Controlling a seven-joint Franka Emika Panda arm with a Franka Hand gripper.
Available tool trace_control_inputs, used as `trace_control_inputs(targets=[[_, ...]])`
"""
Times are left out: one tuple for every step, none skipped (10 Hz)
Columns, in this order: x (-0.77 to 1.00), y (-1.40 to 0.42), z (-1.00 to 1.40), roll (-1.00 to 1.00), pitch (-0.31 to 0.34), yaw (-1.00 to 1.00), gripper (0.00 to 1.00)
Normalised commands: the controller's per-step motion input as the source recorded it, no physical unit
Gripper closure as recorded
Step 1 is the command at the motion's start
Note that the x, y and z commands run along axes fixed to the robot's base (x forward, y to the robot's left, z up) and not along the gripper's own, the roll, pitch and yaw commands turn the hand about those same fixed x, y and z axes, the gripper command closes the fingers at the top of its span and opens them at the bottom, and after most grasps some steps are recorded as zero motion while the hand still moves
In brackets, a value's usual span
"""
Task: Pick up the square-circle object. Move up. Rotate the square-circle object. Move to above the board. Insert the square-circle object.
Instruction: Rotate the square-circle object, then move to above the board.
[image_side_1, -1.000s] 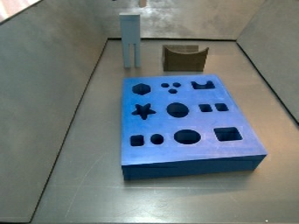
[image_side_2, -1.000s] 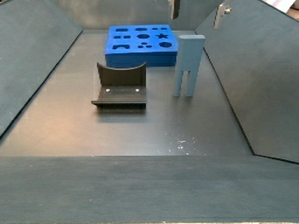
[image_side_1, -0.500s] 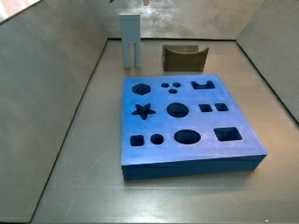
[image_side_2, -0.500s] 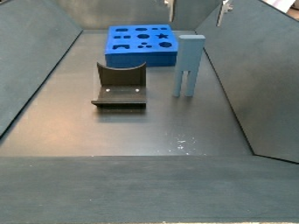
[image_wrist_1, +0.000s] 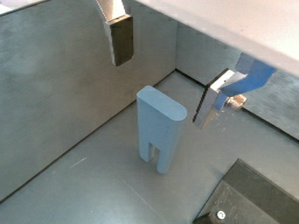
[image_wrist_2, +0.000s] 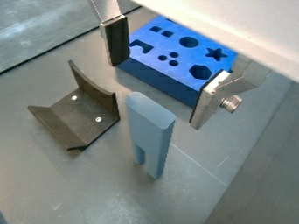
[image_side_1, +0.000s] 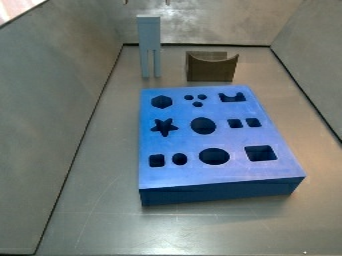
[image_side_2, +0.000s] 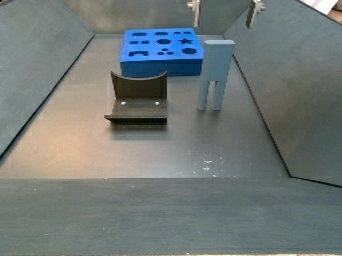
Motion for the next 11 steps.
trace_control_inputs(targets=[[0.0, 0.0, -1.0, -0.03, 0.053, 0.12, 0.0], [0.01, 0.0, -1.0, -0.03, 0.042, 0.08, 0.0], [0.03, 0.0, -1.0, -0.02, 0.0, 0.05, 0.0], [0.02, 0.0, -0.93, -0.02, -0.019, 0.05, 0.0], [0.02, 0.0, -0.82, -0.01, -0.034, 0.05, 0.0], [0.01, 0.0, -0.61, 0.0, -0.047, 0.04, 0.0], [0.01, 0.0, -0.4, 0.0, -0.059, 0.04, 0.0], [0.01, 0.0, -0.25, 0.01, -0.064, 0.04, 0.0], [0.0, 0.0, 0.0, 0.01, -0.061, 0.04, 1.0], [0.19, -0.29, 1.0, 0.24, 0.331, -0.08, 1.0], [0.19, -0.29, 1.0, 0.24, 0.336, -0.08, 1.0]])
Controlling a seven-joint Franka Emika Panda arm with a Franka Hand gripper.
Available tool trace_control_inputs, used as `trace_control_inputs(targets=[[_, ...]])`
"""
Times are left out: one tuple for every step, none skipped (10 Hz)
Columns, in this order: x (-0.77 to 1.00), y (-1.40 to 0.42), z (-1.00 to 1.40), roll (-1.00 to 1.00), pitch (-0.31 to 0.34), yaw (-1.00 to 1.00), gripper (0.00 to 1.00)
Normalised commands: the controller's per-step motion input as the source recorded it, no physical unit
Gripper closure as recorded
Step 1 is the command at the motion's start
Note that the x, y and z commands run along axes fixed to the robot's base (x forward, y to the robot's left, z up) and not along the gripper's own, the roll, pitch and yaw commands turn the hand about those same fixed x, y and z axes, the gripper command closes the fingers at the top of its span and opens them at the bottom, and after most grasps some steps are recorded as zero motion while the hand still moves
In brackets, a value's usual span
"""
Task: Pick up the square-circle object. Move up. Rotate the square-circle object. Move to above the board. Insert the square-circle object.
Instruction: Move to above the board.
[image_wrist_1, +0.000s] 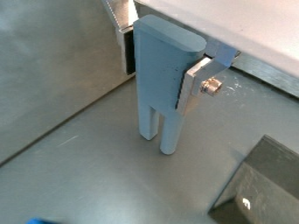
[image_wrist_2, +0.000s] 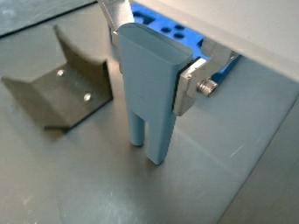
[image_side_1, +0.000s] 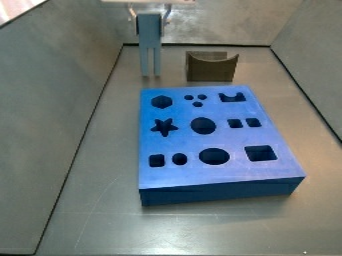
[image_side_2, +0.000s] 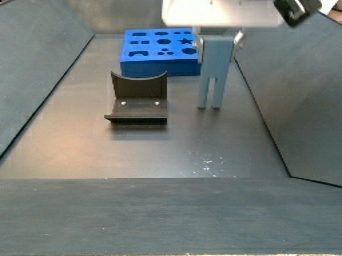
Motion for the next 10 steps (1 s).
trace_control_inputs(targets=[[0.18, -0.25, 1.0, 0.24, 0.313, -0.02, 1.0], [0.17, -0.24, 1.0, 0.23, 0.276, 0.0, 1.0], [0.16, -0.23, 1.0, 0.2, 0.192, 0.02, 1.0], [0.16, -0.23, 1.0, 0.18, 0.156, 0.03, 1.0], [0.15, -0.21, 1.0, 0.14, 0.117, 0.03, 1.0], [0.15, -0.2, 1.0, 0.13, 0.108, 0.03, 1.0], [0.14, -0.18, 1.0, 0.11, 0.101, 0.04, 1.0], [0.13, -0.17, 1.0, 0.1, 0.1, 0.04, 1.0], [0.13, -0.16, 1.0, 0.08, 0.1, 0.04, 1.0], [0.12, -0.14, 1.0, 0.07, 0.097, 0.04, 1.0]])
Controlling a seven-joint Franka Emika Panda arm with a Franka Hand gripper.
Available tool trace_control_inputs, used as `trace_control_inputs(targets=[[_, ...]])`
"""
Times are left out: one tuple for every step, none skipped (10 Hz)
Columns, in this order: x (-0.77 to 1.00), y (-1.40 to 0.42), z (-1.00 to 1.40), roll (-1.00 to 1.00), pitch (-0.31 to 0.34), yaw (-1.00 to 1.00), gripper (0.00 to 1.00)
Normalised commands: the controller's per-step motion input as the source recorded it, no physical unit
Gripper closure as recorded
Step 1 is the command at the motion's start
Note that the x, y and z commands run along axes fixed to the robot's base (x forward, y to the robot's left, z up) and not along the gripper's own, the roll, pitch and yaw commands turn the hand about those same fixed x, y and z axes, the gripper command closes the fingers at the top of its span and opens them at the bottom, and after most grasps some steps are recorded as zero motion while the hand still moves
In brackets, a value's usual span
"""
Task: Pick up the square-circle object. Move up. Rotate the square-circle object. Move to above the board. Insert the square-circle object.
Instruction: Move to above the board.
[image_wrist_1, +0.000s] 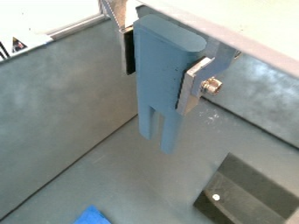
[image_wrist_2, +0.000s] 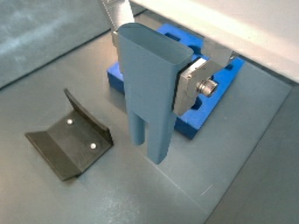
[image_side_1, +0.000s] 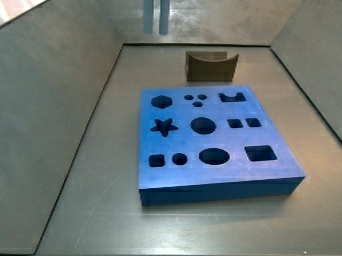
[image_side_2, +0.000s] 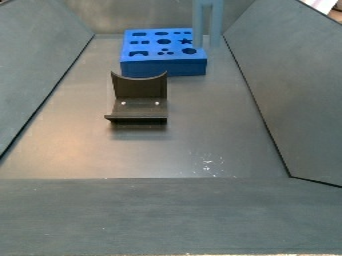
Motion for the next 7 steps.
trace_control_inputs(targets=[[0.09, -0.11, 0.91, 0.05, 0.096, 0.04, 1.0], [0.07, -0.08, 0.73, 0.04, 0.094, 0.04, 1.0], [0.05, -0.05, 0.56, 0.03, 0.091, 0.04, 1.0], [0.03, -0.04, 0.4, 0.02, 0.086, 0.05, 1.0], [0.02, -0.03, 0.18, 0.01, 0.086, 0.04, 1.0], [0.13, -1.0, 0.11, -0.13, -0.06, -0.05, 1.0], [0.13, -1.0, 0.1, -0.1, -0.063, -0.05, 1.0]])
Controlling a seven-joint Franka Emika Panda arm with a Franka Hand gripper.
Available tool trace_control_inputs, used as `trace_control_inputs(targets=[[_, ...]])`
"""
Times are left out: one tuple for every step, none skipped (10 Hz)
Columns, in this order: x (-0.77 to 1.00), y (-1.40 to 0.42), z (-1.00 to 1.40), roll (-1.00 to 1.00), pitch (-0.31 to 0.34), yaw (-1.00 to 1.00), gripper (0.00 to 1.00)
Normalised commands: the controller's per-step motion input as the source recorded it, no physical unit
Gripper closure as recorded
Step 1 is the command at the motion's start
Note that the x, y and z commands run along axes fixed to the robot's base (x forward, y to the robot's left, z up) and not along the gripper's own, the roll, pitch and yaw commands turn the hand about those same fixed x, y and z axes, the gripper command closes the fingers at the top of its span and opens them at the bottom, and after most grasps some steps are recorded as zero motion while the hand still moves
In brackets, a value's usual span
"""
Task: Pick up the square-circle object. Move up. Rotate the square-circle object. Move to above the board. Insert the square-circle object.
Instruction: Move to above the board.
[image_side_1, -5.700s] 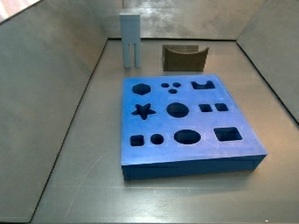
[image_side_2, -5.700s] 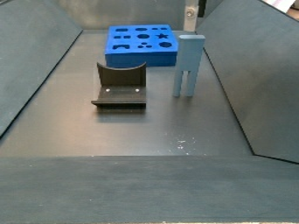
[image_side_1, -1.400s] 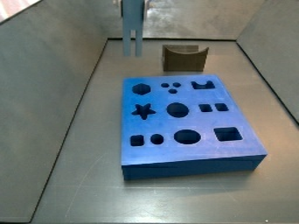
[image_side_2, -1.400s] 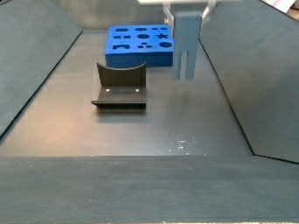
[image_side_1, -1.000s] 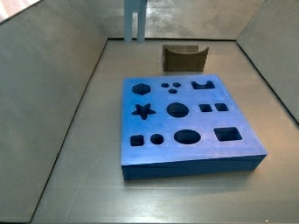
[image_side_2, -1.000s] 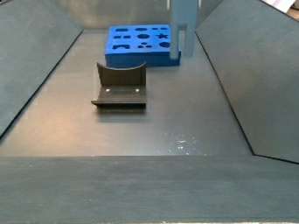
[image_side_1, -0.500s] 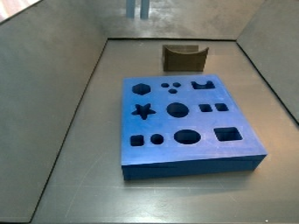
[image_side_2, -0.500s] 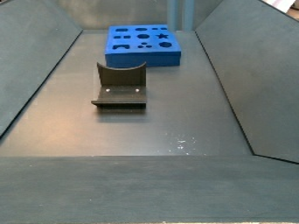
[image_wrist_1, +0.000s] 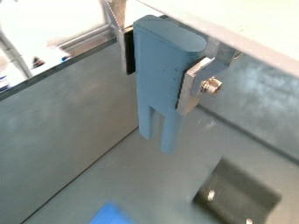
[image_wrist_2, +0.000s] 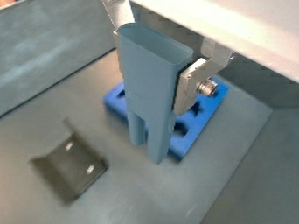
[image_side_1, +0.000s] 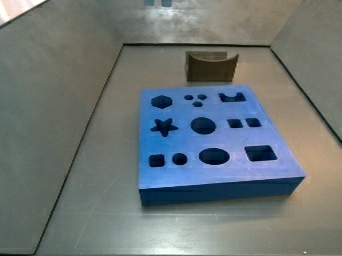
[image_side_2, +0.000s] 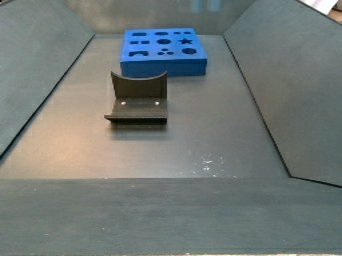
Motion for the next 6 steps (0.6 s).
trace_control_inputs(targets=[[0.14, -1.0, 0.1, -0.05, -0.029, -0.02, 1.0], [0.16, -1.0, 0.1, -0.06, -0.003, -0.01, 1.0], [0.17, -1.0, 0.1, -0.02, 0.015, 0.0, 1.0], [0.19, -1.0, 0.1, 0.01, 0.037, 0.0, 1.0], [0.22, -1.0, 0.1, 0.0, 0.059, 0.01, 1.0], [0.2, -0.77, 0.08, 0.01, 0.08, 0.01, 1.0]])
